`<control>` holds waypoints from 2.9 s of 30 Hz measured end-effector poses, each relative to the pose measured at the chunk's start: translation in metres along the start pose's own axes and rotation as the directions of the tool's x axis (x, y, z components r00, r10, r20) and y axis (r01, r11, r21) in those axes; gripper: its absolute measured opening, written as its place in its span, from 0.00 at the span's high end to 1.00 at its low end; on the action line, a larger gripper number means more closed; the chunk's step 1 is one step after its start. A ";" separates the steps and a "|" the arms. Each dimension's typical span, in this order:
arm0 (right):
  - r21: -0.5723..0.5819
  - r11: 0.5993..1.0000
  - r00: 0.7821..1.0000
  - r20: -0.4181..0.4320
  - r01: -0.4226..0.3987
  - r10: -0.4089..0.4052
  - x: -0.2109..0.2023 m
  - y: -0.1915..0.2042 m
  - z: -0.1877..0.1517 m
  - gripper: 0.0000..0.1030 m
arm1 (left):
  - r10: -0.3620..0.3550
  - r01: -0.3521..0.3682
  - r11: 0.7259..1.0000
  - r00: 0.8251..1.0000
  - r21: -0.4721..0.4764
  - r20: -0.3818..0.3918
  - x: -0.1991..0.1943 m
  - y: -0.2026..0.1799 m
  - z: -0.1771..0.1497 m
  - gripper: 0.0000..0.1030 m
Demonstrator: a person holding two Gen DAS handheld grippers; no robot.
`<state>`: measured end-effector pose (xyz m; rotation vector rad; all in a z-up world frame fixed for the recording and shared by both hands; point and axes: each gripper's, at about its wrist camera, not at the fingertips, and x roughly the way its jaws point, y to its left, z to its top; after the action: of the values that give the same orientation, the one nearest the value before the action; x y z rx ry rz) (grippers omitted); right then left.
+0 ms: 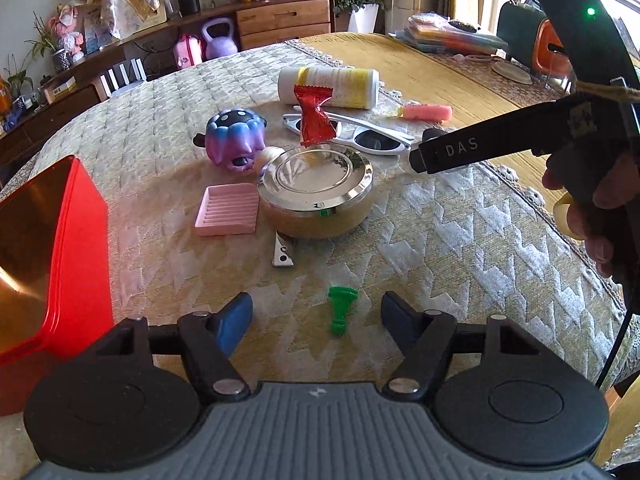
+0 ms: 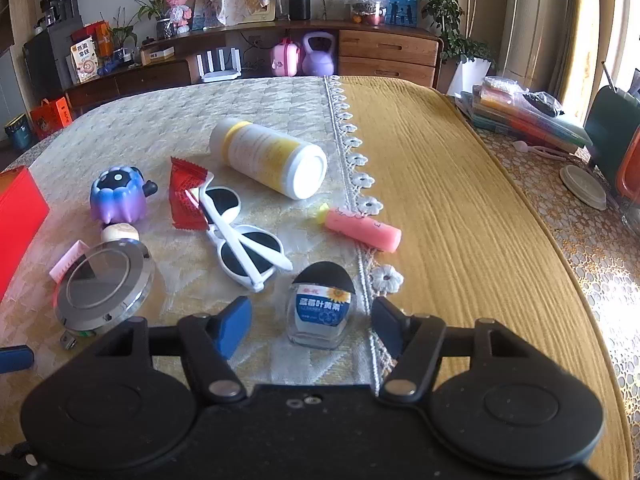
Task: Organize rigid objects
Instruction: 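Grasp the green plastic piece with the left gripper while the right gripper grasps the blue-labelled bottle, then carry both items to the red tin box and lower them inside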
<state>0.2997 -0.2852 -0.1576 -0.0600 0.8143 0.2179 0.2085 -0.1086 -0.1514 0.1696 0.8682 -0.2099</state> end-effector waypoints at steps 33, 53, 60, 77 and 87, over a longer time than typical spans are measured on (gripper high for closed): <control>0.004 0.998 0.996 0.059 -0.068 0.068 -0.073 0.033 -0.004 0.63 | -0.028 0.029 0.998 1.000 -0.055 0.014 -0.036 0.023 0.000 0.85; -0.162 0.956 0.963 0.072 -0.244 0.258 -0.118 0.138 0.026 0.63 | 0.090 -0.067 0.959 0.993 -0.275 0.071 -0.099 0.139 0.008 0.85; -0.230 0.930 0.948 0.068 -0.288 0.310 -0.120 0.181 0.038 0.63 | 0.154 -0.127 0.931 0.987 -0.341 0.055 -0.105 0.191 0.009 0.85; -0.406 0.861 0.946 -0.031 -0.307 0.322 -0.049 0.283 0.059 0.63 | 0.204 -0.208 0.905 0.978 -0.370 -0.049 -0.046 0.274 0.029 0.85; -0.423 0.836 0.935 -0.118 -0.351 0.333 -0.010 0.314 0.061 0.63 | 0.179 -0.209 0.919 0.977 -0.333 -0.119 -0.002 0.286 0.045 0.85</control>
<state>0.2690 0.0282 -0.0984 -0.3465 0.7991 0.7447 0.3124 0.1576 -0.1030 -0.0641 0.9545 0.1384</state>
